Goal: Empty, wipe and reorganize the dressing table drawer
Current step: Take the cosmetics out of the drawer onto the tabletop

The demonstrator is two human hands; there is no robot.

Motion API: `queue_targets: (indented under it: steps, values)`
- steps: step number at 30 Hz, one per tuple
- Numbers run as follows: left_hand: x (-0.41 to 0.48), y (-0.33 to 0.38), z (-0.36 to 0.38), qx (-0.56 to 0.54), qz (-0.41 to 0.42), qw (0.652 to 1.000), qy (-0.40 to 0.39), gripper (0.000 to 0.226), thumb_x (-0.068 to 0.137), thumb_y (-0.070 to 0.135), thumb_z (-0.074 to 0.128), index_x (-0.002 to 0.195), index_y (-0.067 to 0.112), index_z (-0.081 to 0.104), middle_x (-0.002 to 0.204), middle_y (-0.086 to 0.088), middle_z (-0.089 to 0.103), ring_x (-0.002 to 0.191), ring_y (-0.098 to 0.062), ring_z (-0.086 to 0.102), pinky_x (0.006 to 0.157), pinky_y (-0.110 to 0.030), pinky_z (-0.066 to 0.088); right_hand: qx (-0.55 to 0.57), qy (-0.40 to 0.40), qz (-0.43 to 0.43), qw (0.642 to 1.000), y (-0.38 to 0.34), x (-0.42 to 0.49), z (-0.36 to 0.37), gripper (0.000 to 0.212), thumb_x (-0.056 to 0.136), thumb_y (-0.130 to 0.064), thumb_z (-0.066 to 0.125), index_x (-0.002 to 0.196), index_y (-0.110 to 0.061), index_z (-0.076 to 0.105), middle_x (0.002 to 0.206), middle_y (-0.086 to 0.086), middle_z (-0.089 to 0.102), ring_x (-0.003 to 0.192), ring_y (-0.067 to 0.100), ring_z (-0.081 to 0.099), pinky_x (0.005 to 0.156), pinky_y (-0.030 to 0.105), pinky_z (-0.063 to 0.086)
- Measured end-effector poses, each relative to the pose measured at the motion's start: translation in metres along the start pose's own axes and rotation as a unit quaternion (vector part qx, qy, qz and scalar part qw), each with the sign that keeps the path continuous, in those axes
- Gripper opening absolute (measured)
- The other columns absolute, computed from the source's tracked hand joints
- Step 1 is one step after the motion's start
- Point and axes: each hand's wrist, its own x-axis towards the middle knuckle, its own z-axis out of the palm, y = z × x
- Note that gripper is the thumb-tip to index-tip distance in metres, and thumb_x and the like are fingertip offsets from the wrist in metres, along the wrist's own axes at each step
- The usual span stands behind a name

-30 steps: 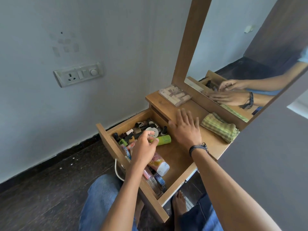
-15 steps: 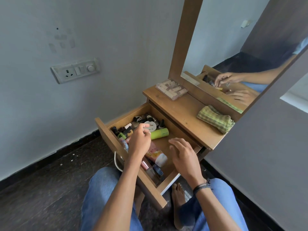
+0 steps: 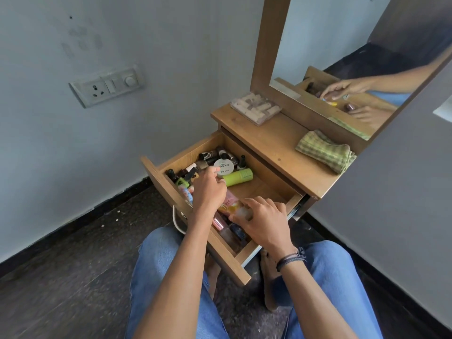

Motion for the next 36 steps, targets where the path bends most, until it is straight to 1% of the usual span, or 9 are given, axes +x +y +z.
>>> queue_targets:
  steps: [4,9,16,18,22,26,30,33,36]
  values:
    - [0.003,-0.003,0.004,0.010,-0.002,1.000,-0.010,0.037,0.097,0.019,0.060,0.134,0.025,0.055,0.137,-0.002,0.055,0.123,-0.021,0.052,0.101,-0.044,0.048,-0.017,-0.015,0.004,1.000,-0.007,0.004,0.001,0.063,0.087,-0.072,0.056,0.139,-0.037,0.053,0.122,-0.010,0.063,0.108,0.016,0.057,0.091,0.039,0.037]
    - [0.006,-0.004,0.003,-0.047,0.000,0.999,0.019,0.031,0.095,0.019,0.063,0.125,0.028,0.060,0.133,0.002,0.057,0.126,-0.022,0.051,0.102,-0.046,0.049,-0.002,-0.021,0.020,1.000,-0.010,0.006,-0.001,0.057,0.086,-0.062,0.059,0.137,-0.037,0.056,0.120,-0.010,0.066,0.108,0.017,0.060,0.093,0.039,0.038]
    - [0.004,-0.002,0.000,-0.080,-0.003,0.994,0.076,0.023,0.096,0.019,0.063,0.117,0.028,0.064,0.130,0.004,0.059,0.128,-0.019,0.043,0.089,-0.032,0.043,0.136,0.042,0.037,0.989,-0.005,-0.002,-0.005,0.058,0.083,-0.061,0.066,0.131,-0.029,0.065,0.110,-0.011,0.064,0.096,0.010,0.051,0.086,0.033,0.047]
    - [0.004,-0.002,-0.002,-0.133,-0.001,0.985,0.109,0.014,0.097,0.026,0.061,0.110,0.030,0.065,0.124,0.005,0.062,0.124,-0.019,0.051,0.094,-0.037,0.049,0.184,0.064,0.045,0.980,-0.003,-0.005,-0.011,0.059,0.082,-0.059,0.069,0.131,-0.026,0.066,0.110,-0.013,0.062,0.097,0.007,0.049,0.084,0.030,0.049]
    - [-0.001,0.005,-0.010,-0.246,-0.006,0.951,0.187,0.030,0.104,0.042,0.046,0.114,0.023,0.067,0.112,0.008,0.065,0.105,-0.013,0.064,0.076,-0.026,0.051,0.252,0.109,0.058,0.960,0.002,-0.004,-0.030,0.059,0.083,-0.052,0.076,0.134,-0.024,0.066,0.109,-0.020,0.056,0.102,0.003,0.050,0.086,0.032,0.053]
    - [-0.003,0.006,-0.017,-0.359,-0.053,0.904,0.226,0.042,0.097,0.064,0.038,0.115,0.036,0.063,0.121,0.014,0.062,0.110,-0.009,0.061,0.091,-0.046,0.057,0.283,0.174,0.043,0.942,0.007,0.016,-0.059,0.063,0.081,-0.054,0.074,0.133,-0.020,0.066,0.114,-0.009,0.062,0.104,0.012,0.056,0.084,0.036,0.055]
    - [-0.003,0.009,-0.017,-0.322,-0.051,0.928,0.181,0.025,0.101,0.041,0.054,0.120,0.025,0.061,0.118,0.010,0.063,0.109,-0.010,0.061,0.093,-0.038,0.053,0.277,0.226,0.037,0.933,0.019,0.070,-0.086,0.064,0.080,-0.057,0.071,0.131,-0.018,0.067,0.111,-0.006,0.067,0.100,0.019,0.065,0.082,0.041,0.059]
    - [0.000,0.008,-0.010,-0.272,-0.041,0.952,0.136,0.028,0.099,0.023,0.062,0.127,0.022,0.058,0.122,0.005,0.062,0.111,-0.011,0.057,0.081,-0.018,0.041,0.308,0.250,0.073,0.915,0.023,0.111,-0.102,0.058,0.081,-0.048,0.077,0.128,-0.015,0.069,0.113,-0.004,0.070,0.099,0.017,0.067,0.088,0.044,0.058]
    - [0.003,0.006,-0.007,-0.252,-0.042,0.959,0.124,0.031,0.097,0.018,0.065,0.127,0.022,0.056,0.123,0.003,0.062,0.106,-0.009,0.057,0.071,-0.013,0.038,0.345,0.260,0.113,0.895,0.026,0.145,-0.104,0.056,0.082,-0.045,0.078,0.129,-0.017,0.068,0.118,-0.004,0.071,0.107,0.016,0.065,0.096,0.042,0.055]
